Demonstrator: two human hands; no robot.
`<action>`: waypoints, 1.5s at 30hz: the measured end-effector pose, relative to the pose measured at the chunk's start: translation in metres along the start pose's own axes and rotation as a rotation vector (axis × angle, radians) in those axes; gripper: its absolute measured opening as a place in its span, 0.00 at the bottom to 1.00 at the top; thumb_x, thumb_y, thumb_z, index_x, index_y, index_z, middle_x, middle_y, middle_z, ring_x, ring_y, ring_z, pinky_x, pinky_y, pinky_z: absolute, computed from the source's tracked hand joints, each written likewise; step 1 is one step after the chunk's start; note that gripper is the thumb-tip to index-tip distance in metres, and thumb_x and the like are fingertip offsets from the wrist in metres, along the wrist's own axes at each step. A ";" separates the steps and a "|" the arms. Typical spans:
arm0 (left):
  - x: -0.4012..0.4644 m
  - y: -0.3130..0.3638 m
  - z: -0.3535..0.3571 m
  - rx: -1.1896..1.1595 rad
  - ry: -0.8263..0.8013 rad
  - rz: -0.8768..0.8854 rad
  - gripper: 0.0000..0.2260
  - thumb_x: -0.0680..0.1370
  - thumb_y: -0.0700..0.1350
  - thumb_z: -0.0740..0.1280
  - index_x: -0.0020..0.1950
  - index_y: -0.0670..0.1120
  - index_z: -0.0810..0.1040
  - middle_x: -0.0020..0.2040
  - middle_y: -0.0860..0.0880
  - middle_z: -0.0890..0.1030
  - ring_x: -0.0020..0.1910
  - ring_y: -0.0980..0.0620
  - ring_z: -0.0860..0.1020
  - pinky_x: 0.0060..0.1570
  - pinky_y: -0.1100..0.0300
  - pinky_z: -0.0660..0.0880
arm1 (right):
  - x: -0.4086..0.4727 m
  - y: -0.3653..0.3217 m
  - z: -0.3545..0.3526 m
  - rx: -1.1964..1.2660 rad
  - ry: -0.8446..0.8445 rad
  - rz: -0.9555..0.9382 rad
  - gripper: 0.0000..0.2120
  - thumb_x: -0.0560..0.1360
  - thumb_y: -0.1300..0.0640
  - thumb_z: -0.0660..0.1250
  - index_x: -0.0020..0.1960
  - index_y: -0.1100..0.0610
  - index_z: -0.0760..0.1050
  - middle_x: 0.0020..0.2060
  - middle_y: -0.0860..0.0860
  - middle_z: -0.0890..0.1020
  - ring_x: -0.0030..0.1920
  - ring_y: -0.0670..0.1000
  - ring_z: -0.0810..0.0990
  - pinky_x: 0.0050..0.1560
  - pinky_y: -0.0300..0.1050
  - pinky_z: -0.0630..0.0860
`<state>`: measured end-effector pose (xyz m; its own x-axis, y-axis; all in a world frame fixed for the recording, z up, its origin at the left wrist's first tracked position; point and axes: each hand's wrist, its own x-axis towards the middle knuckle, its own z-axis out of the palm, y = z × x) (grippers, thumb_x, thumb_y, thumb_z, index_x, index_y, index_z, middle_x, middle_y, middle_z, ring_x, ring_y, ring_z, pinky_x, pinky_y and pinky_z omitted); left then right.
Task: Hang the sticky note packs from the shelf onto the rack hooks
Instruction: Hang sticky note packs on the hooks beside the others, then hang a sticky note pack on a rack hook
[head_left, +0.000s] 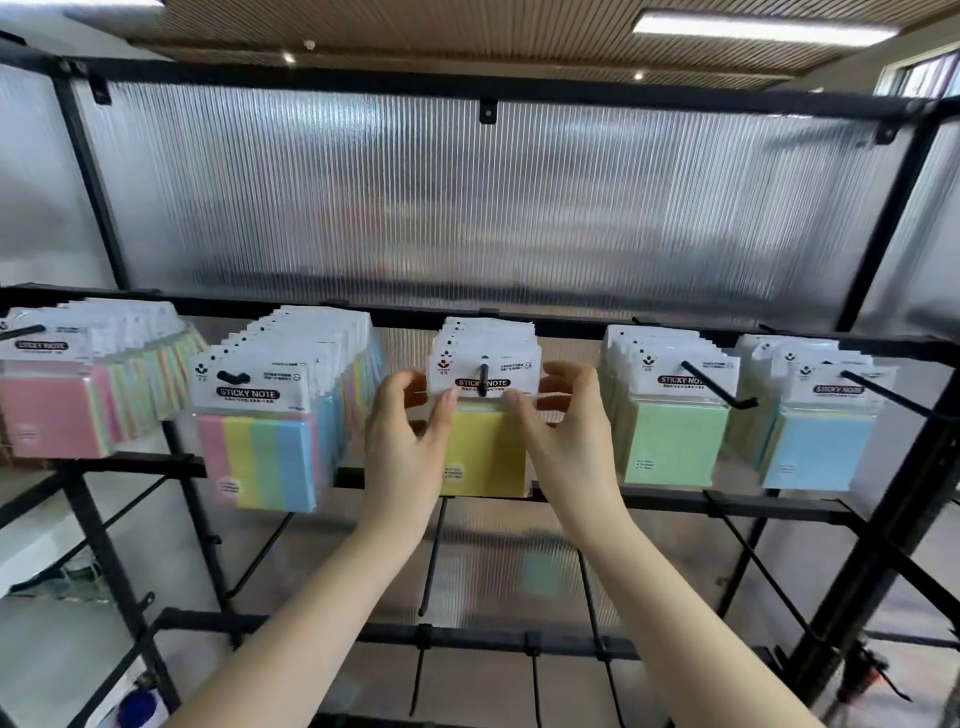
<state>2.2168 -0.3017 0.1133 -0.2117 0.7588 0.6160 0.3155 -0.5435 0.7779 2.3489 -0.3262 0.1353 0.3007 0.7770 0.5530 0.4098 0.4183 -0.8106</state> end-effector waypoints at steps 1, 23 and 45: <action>0.002 -0.002 0.003 0.008 0.006 -0.010 0.16 0.75 0.55 0.64 0.57 0.46 0.71 0.53 0.47 0.78 0.53 0.47 0.78 0.54 0.54 0.75 | 0.002 0.001 0.000 0.007 -0.004 0.009 0.16 0.75 0.54 0.70 0.58 0.52 0.68 0.52 0.48 0.77 0.52 0.46 0.77 0.54 0.43 0.74; -0.056 -0.031 -0.101 0.206 -0.332 0.062 0.09 0.78 0.40 0.64 0.56 0.48 0.79 0.53 0.53 0.80 0.52 0.60 0.77 0.50 0.77 0.70 | -0.099 -0.028 0.030 -0.524 -0.089 -0.532 0.10 0.77 0.59 0.59 0.48 0.64 0.77 0.45 0.57 0.78 0.40 0.60 0.77 0.37 0.55 0.75; -0.118 -0.106 -0.532 0.986 -0.185 -0.346 0.09 0.80 0.45 0.61 0.57 0.49 0.77 0.51 0.47 0.82 0.49 0.43 0.79 0.48 0.49 0.76 | -0.270 -0.146 0.364 -0.421 -0.839 -0.482 0.11 0.78 0.55 0.60 0.55 0.60 0.73 0.52 0.57 0.78 0.51 0.60 0.77 0.49 0.55 0.76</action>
<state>1.7157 -0.5247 0.0243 -0.3152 0.9045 0.2871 0.8933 0.1807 0.4116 1.8941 -0.4255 0.0346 -0.5996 0.7156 0.3584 0.6416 0.6974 -0.3192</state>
